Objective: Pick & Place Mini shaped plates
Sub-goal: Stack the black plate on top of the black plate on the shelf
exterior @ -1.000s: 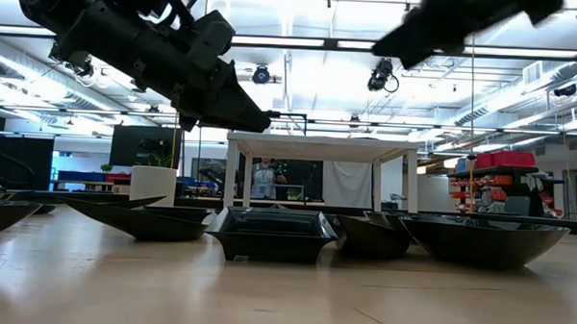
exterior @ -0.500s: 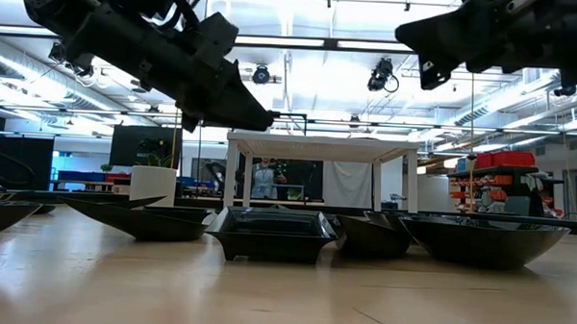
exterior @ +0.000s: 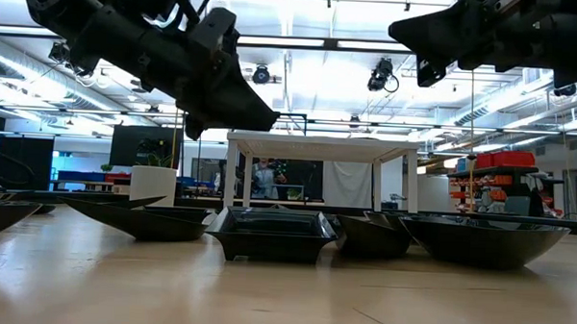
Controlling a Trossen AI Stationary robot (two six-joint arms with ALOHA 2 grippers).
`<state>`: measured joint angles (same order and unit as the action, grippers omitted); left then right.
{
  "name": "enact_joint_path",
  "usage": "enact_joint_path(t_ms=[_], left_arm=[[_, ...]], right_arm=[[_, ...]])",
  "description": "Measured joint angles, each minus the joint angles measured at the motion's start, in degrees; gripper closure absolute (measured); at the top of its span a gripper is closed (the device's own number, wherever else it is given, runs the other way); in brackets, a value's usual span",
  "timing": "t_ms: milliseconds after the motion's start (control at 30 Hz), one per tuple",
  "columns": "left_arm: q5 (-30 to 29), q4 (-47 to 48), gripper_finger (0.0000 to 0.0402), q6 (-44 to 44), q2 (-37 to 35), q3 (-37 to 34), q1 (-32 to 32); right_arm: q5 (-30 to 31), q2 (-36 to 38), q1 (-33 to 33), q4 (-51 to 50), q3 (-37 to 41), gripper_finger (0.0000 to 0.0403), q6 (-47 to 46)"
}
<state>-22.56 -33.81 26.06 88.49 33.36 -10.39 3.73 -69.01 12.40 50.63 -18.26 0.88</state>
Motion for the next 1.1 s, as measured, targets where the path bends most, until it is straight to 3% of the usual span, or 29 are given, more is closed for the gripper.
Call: enact_joint_path(t_ms=[133,267,533,633,833,1100], left_arm=[[-3.7,-0.2,0.0312,-0.3,0.0,0.0,0.0],[-5.4,-0.2,0.0322,-6.4,0.1,0.0,-2.5],[-23.3,0.2,0.0376,-11.5,4.7,4.7,-10.1],[-26.3,0.0,0.0379,-11.5,6.3,7.2,-10.5],[-27.9,1.1,0.0352,-8.2,8.8,10.7,-8.2],[-15.6,15.6,0.025,19.8,9.0,11.0,-2.5]], right_arm=[[-0.3,0.0,0.0,-0.1,0.0,0.0396,-1.5],[-0.2,0.0,0.0,-0.2,0.0,0.0396,-1.7],[-0.2,0.0,0.0,-0.5,0.0,0.0396,-2.7],[-0.2,0.0,0.0,-1.6,0.0,0.0396,-3.9],[-0.2,0.0,0.0,-5.3,0.0,0.0396,-3.3],[-0.1,0.0,0.0,-5.9,0.0,0.0396,-1.2]])
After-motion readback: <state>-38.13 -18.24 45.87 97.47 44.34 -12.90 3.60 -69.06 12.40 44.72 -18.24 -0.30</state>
